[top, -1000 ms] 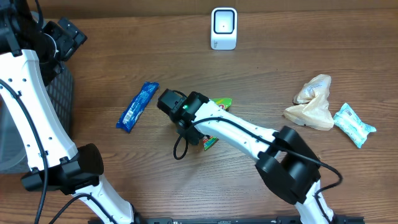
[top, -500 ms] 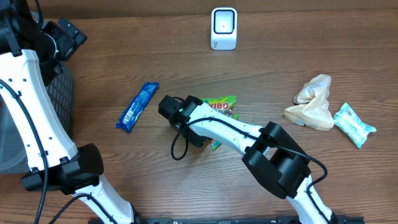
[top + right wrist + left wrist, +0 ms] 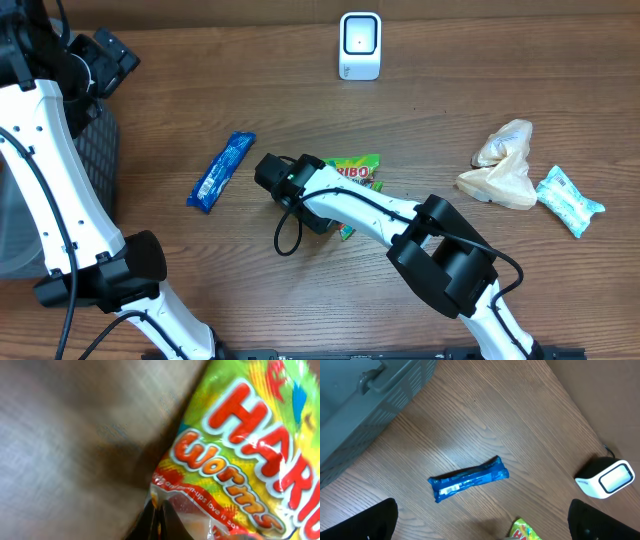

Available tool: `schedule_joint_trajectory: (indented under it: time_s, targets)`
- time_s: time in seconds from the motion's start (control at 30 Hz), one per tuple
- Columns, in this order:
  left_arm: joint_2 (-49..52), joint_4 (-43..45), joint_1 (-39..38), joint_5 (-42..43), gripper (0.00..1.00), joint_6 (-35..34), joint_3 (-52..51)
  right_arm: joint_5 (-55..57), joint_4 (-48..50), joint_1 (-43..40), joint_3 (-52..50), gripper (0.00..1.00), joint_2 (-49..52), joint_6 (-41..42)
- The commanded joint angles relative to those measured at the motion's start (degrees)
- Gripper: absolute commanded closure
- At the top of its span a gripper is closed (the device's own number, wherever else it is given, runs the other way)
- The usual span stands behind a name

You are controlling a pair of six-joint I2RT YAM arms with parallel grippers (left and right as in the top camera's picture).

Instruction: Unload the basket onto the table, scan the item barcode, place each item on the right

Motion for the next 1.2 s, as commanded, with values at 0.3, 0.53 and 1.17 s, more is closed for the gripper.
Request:
schedule_joint_trajectory:
  time_s: [0.3, 0.53, 1.17]
  targets:
    - [-1.60, -0.09, -0.22, 0.17, 0.00, -0.50, 0.57, -75.36, -11.13, -16.13, 12.02, 0.96, -9.25, -20.22]
    - [-1.60, -0.09, -0.22, 0.17, 0.00, -0.50, 0.57, -61.42, -16.87, -20.57, 11.39, 0.80, -9.16, -20.41]
    - [-1.60, -0.09, -0.22, 0.17, 0.00, -0.50, 0.57, -32.74, -2.51, -10.58, -8.37, 0.21, -9.16, 31.12]
